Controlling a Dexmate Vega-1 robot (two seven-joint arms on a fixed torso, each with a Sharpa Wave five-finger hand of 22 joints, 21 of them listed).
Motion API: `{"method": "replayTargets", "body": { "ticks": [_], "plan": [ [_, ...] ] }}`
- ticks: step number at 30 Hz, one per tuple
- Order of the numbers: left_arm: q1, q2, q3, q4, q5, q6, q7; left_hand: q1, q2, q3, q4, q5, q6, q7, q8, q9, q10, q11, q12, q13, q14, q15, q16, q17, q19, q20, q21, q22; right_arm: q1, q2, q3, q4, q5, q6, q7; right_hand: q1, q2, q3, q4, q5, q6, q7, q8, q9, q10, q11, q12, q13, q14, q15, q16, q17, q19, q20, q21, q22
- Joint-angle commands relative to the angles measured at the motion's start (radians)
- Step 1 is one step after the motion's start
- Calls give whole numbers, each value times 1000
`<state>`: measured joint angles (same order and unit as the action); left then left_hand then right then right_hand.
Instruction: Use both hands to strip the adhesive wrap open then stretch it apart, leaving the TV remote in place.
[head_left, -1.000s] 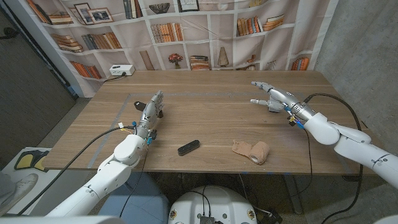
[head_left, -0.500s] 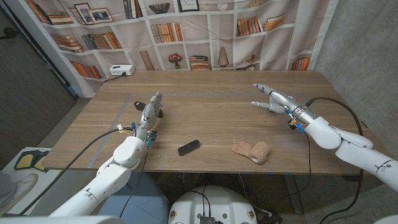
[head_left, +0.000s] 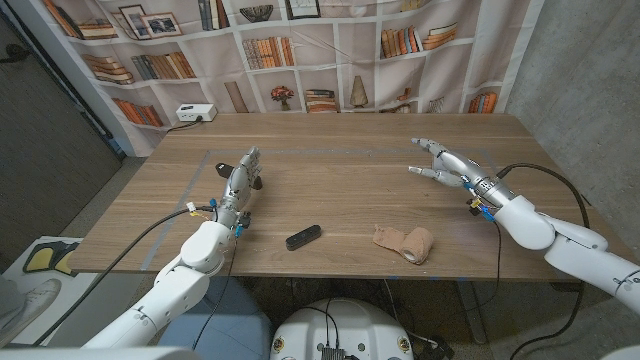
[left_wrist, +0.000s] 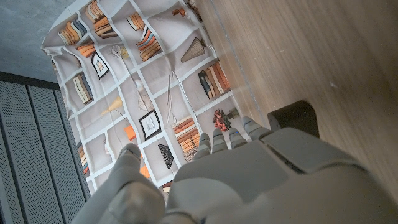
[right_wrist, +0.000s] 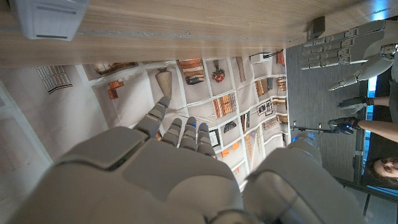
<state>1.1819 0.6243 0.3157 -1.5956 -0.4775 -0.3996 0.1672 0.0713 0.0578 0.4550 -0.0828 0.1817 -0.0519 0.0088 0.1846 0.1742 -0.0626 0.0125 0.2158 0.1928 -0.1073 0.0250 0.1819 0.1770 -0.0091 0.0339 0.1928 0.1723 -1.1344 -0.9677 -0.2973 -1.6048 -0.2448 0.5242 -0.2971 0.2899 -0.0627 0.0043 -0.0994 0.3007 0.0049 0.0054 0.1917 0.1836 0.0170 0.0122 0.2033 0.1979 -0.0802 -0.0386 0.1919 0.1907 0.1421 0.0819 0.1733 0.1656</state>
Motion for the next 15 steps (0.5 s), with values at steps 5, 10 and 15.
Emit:
{"method": "replayTargets", "body": {
  "ticks": [5,10,15],
  "plan": [
    [23,-22,-8,5,-7,-47,0,-8,9,3,-5,4,-3,-3,2,3,3,1,-2,2,-5,-2,3,3,3,0,2,3,-105,-14,64,-69,-19,-62,-41,15,8,6,-8,4,-8,7,1,5,-7,6,-2,2,-12,0,-5,2,-11,0,0,2],
    [28,-47,-12,16,15,-76,32,-7,10,4,-6,5,36,-3,13,3,38,-1,10,2,18,-6,9,3,22,4,9,3,-124,-7,76,-73,-8,-62,-51,17,10,7,-8,3,-9,7,1,5,-7,7,-2,2,-12,0,-4,2,-13,0,1,2],
    [26,-59,-14,24,13,-88,35,-6,10,5,-7,5,44,-2,14,3,42,0,11,2,28,-8,12,2,29,3,10,3,-161,-4,98,-105,-13,-82,-71,19,12,7,-9,2,-8,9,2,5,-6,9,-1,2,-11,2,-3,2,-15,4,2,1]
  ]
}}
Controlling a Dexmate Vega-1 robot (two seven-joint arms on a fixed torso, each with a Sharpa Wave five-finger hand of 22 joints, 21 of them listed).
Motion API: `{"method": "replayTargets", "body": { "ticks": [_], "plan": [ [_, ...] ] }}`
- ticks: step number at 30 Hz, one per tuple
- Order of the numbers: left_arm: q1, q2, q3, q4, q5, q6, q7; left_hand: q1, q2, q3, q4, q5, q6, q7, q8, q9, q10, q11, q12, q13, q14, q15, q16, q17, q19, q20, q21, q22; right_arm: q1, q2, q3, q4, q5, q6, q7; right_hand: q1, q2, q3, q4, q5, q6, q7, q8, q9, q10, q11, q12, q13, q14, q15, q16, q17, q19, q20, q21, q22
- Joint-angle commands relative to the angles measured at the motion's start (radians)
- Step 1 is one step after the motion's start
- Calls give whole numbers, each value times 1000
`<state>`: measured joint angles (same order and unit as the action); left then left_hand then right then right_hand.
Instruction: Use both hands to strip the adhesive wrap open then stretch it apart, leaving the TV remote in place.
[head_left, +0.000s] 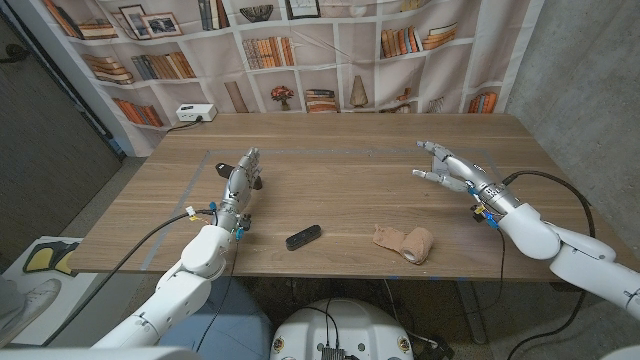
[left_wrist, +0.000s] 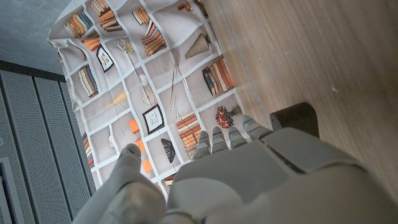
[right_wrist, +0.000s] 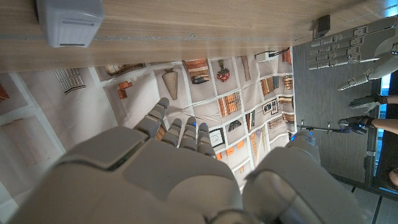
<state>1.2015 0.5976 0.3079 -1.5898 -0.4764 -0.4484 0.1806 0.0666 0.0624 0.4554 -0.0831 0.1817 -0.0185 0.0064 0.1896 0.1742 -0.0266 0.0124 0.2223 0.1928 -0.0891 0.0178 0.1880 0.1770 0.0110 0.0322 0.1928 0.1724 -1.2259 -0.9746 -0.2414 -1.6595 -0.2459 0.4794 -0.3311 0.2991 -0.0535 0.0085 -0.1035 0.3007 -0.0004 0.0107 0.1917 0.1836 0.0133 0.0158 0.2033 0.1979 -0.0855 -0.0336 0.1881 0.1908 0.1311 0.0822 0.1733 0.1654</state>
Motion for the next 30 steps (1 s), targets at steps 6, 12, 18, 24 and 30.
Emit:
{"method": "replayTargets", "body": {
  "ticks": [6,12,18,24,30],
  "plan": [
    [-12,-42,3,32,19,-40,15,0,6,5,-8,5,17,1,10,3,14,2,6,2,13,0,5,2,10,5,10,3,-101,-5,60,-94,-40,-70,-39,14,7,5,-6,0,5,7,5,5,5,14,2,2,1,6,5,2,-1,12,5,2],
    [-17,-56,5,29,93,-36,84,1,6,6,-9,5,21,2,9,3,17,-2,6,2,12,-2,3,2,7,1,7,3,-124,-6,79,-120,-41,-89,-36,16,10,6,-6,-1,5,8,5,5,4,17,2,3,-3,12,4,2,-4,13,5,2],
    [-24,-52,3,27,123,-27,103,1,4,5,-10,4,36,1,12,3,23,-1,7,2,15,-3,3,2,4,2,5,3,-143,-2,90,-141,-43,-105,-31,19,12,6,-7,-6,2,9,3,5,-17,39,-6,3,-2,27,7,3,-10,19,6,2],
    [-30,-55,-3,37,108,-30,97,0,3,4,-11,4,39,1,11,3,29,0,9,2,17,-2,2,2,3,1,5,3,-165,2,107,-167,-46,-125,-30,19,14,6,-7,-9,1,11,3,6,-17,42,-4,4,-14,29,4,3,-30,21,0,2],
    [-36,-61,-6,51,101,-40,95,0,4,5,-11,4,41,2,11,3,29,1,8,2,19,-2,2,2,4,1,5,3,-192,4,126,-191,-54,-141,-31,22,21,8,-6,-12,2,12,3,6,-26,53,-6,4,-12,36,7,5,-35,33,2,2]
  ]
}}
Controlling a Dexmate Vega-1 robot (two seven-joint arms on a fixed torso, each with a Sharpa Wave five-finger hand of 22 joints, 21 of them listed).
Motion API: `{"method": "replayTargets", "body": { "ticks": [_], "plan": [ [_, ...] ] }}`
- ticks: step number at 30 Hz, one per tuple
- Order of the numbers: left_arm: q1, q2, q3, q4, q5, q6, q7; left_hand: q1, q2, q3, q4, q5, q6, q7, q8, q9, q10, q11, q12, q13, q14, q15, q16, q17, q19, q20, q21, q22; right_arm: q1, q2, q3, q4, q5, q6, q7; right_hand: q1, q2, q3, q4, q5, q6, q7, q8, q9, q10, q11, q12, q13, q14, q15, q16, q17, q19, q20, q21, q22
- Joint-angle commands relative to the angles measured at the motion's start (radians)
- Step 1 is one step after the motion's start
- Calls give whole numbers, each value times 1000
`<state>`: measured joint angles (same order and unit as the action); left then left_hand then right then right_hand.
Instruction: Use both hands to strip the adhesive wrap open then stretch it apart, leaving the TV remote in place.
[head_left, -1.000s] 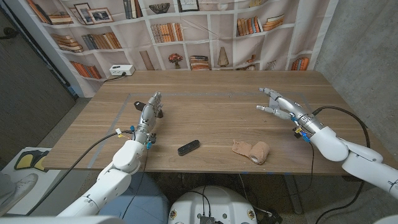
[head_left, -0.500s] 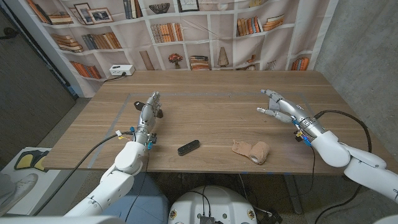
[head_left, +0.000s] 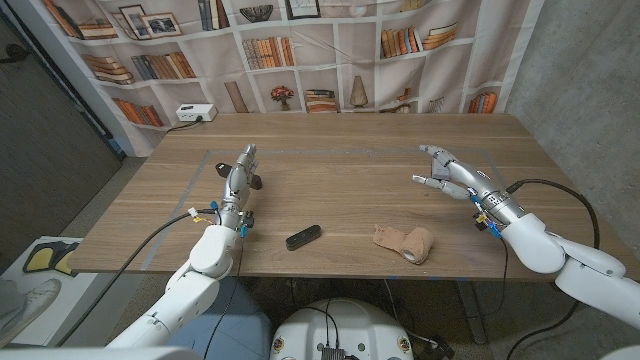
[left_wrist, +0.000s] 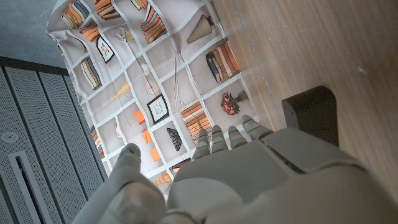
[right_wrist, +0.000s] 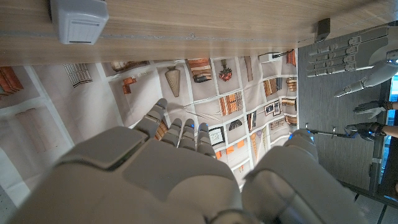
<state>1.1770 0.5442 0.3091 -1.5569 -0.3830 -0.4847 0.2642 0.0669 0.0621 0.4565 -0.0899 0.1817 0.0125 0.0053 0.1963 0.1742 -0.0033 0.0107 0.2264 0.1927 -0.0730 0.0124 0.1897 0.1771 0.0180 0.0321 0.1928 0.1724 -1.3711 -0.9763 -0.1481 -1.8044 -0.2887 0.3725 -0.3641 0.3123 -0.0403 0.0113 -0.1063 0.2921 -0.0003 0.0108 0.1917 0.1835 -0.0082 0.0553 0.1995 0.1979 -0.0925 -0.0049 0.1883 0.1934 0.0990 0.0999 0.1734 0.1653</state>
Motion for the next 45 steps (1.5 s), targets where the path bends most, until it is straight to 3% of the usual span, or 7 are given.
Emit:
{"method": "replayTargets", "body": {
  "ticks": [1,9,13,20,26,37,45],
  "plan": [
    [-12,-8,-7,21,7,-5,11,0,4,4,-4,4,10,3,4,3,6,1,4,2,3,3,1,2,-2,2,5,3,-52,6,35,-49,-10,-36,4,9,8,5,-3,-4,2,12,3,6,-5,16,-3,4,-3,10,7,2,-3,16,3,3],
    [-23,-7,-7,36,6,-4,5,0,8,6,-3,5,13,2,3,3,7,0,3,2,4,2,0,2,-1,1,5,3,-78,16,43,-73,-33,-49,1,19,16,9,-6,-13,48,-9,18,5,12,-10,7,5,10,15,15,3,-1,18,9,3],
    [-26,-9,-5,44,4,-6,3,1,10,7,-3,5,18,1,2,3,17,1,6,2,6,2,0,2,1,1,5,3,-90,26,48,-80,-36,-52,-5,28,24,14,-9,-17,45,3,14,5,25,14,12,5,22,11,20,4,7,19,13,3],
    [-34,-15,-1,60,1,-12,0,1,12,8,-3,5,21,2,1,3,22,2,6,2,10,1,0,2,4,2,6,3,-127,37,72,-110,-70,-80,-27,54,37,25,-20,-28,45,7,10,5,40,16,16,6,73,45,35,4,57,19,27,2],
    [-39,-23,6,69,3,-12,3,1,13,8,-3,5,22,2,0,3,25,3,6,2,14,2,0,2,5,2,6,3,-165,43,110,-132,-80,-96,-35,70,33,27,-27,-39,54,68,11,5,69,56,23,7,100,75,39,4,81,20,27,2],
    [-50,-35,22,82,9,-12,5,1,15,9,-2,5,24,2,-2,3,27,2,5,2,15,1,-1,2,7,2,6,3,-206,56,154,-160,-116,-93,-31,82,34,31,-31,-44,72,85,15,5,96,57,30,7,119,79,42,4,96,24,26,2],
    [-50,-36,25,81,9,-5,10,2,15,10,-3,5,25,1,-3,3,27,4,4,2,15,0,-1,2,8,1,6,3,-235,79,164,-180,-127,-98,-15,155,98,83,-49,-61,64,105,14,9,109,61,28,9,124,85,37,6,99,29,20,2]
  ]
}}
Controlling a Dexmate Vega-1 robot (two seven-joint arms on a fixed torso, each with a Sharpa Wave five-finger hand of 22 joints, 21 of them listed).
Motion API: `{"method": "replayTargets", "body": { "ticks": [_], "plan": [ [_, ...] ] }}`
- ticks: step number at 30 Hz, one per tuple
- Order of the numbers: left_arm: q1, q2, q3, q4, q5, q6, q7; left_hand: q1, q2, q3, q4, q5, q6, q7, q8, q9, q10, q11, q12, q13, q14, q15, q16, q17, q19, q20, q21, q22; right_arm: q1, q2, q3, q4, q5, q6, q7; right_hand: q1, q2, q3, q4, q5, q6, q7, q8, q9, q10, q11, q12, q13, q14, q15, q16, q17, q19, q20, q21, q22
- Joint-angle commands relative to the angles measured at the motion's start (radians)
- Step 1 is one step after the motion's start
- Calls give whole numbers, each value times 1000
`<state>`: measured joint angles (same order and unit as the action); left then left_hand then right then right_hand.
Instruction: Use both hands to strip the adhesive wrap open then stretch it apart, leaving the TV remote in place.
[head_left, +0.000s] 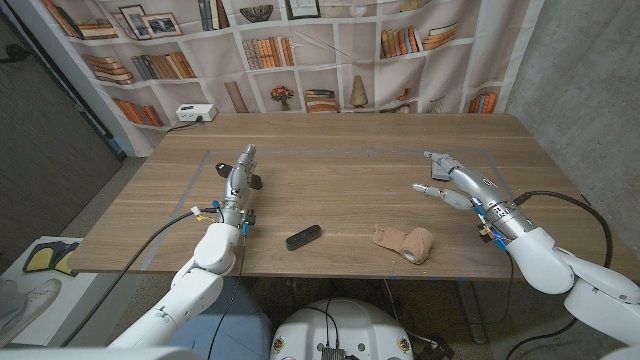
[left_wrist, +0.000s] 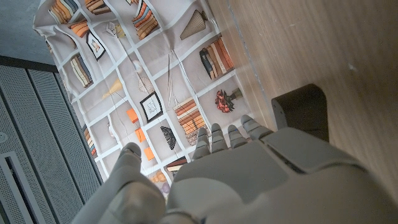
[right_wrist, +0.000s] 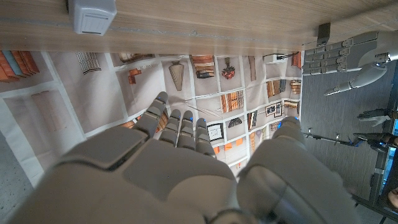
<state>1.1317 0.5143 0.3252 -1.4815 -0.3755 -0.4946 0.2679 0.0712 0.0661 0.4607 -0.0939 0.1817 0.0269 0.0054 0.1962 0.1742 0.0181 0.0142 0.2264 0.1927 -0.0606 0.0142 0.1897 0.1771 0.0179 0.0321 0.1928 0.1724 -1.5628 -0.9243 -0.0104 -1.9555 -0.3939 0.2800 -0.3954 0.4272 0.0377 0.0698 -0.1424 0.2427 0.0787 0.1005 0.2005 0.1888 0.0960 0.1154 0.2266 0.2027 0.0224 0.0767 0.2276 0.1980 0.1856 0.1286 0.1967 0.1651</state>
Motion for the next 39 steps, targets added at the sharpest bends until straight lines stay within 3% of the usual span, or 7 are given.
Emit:
{"method": "replayTargets", "body": {
  "ticks": [1,12,20,27,35,39],
  "plan": [
    [-5,-5,9,5,3,6,6,-3,11,6,1,5,11,1,-3,3,6,0,4,2,2,-1,-2,2,8,1,6,3,-44,29,27,-30,-23,-3,18,52,27,32,-16,-12,-19,19,4,5,6,4,0,5,10,4,-3,2,13,0,-4,2],
    [-8,-3,15,5,0,13,2,-2,12,7,1,4,11,0,-5,3,6,-3,2,2,3,-2,-2,2,8,1,5,3,-76,52,36,-68,-72,-13,21,133,51,78,-36,-9,-55,42,-2,9,8,11,-1,10,10,14,-9,1,19,12,-7,2],
    [-3,3,14,-16,-2,25,5,-1,13,8,0,4,11,0,-6,3,8,-2,2,2,5,-1,-2,2,8,2,4,3,-101,71,52,-89,-88,-18,22,194,69,114,-42,16,-58,43,3,11,11,12,-2,14,11,16,-12,1,24,19,-8,1],
    [-4,3,16,-16,-5,25,2,0,14,9,0,4,11,2,-6,3,9,-3,1,2,5,0,-3,2,8,2,4,3,-120,90,64,-102,-93,-8,23,225,72,132,-44,29,-56,41,6,12,11,11,-2,15,11,15,-14,0,25,17,-9,1],
    [-10,2,20,-11,-6,21,-6,0,13,9,0,4,12,2,-7,3,9,-5,0,2,5,0,-3,2,9,0,4,3,-131,100,67,-117,-115,-3,32,313,86,186,-46,82,-52,37,11,13,11,7,-4,18,11,15,-17,1,27,17,-11,0],
    [-11,0,22,-6,-7,16,-9,-1,13,9,0,4,12,3,-7,3,10,-2,0,2,5,0,-4,2,9,1,4,3,-137,104,70,-125,-123,-2,39,336,87,201,-46,103,-53,36,11,13,8,5,-6,19,10,14,-18,1,26,17,-11,0]
  ]
}}
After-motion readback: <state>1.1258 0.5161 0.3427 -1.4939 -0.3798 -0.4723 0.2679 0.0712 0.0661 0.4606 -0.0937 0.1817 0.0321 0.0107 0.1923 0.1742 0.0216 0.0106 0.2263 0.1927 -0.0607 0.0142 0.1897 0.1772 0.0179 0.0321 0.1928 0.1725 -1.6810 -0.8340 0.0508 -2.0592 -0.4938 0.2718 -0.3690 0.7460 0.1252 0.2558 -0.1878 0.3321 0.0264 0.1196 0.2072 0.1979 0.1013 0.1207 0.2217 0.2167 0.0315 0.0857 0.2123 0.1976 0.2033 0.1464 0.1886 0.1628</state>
